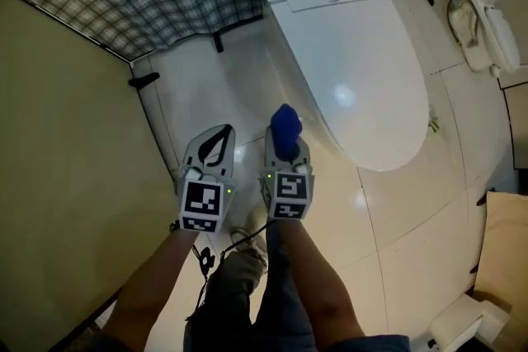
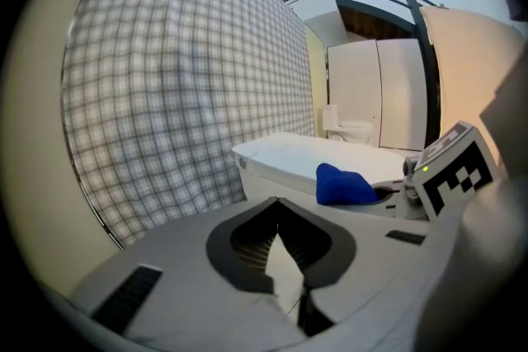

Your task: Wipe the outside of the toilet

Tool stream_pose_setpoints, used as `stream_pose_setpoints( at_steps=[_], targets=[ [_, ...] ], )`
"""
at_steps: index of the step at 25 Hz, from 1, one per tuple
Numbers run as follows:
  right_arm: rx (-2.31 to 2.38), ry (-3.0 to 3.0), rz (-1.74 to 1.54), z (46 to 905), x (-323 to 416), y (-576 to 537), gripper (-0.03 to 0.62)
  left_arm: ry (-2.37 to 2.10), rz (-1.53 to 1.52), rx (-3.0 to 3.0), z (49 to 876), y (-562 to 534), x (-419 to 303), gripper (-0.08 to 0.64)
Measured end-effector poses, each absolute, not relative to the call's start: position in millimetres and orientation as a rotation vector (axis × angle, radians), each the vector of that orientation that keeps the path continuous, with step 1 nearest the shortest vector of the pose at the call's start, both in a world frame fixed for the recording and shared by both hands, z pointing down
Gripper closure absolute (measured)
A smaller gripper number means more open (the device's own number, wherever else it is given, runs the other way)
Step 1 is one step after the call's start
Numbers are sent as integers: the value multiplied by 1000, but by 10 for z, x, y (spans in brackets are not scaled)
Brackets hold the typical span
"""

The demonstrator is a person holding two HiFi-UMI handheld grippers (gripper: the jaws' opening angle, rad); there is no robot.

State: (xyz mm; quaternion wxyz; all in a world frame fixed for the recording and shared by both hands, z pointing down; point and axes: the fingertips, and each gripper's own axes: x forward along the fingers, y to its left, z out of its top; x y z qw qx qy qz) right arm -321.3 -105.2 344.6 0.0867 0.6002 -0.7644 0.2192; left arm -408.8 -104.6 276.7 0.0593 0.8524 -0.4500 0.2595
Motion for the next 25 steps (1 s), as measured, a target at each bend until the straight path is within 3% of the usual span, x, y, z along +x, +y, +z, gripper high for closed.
stream_pose_setpoints(
  at_steps=[7,13,18,25],
  targets=[
    [1770,-2439,556,1228,-3387,-429,518,-1472,617,2597,817,-508,-4168,545],
    [1764,-2604,413,-89,-3141,548,518,-1592,458,2644,-324,417,-3889,545],
    [1693,-2674,354,-760,-3165,427,518,-1654,405,2622,-854,344,-3938,545],
    [1512,-2797,257,-939,-2504,761,518,-1833,401,2535,-922,748,-3344,546]
  ],
)
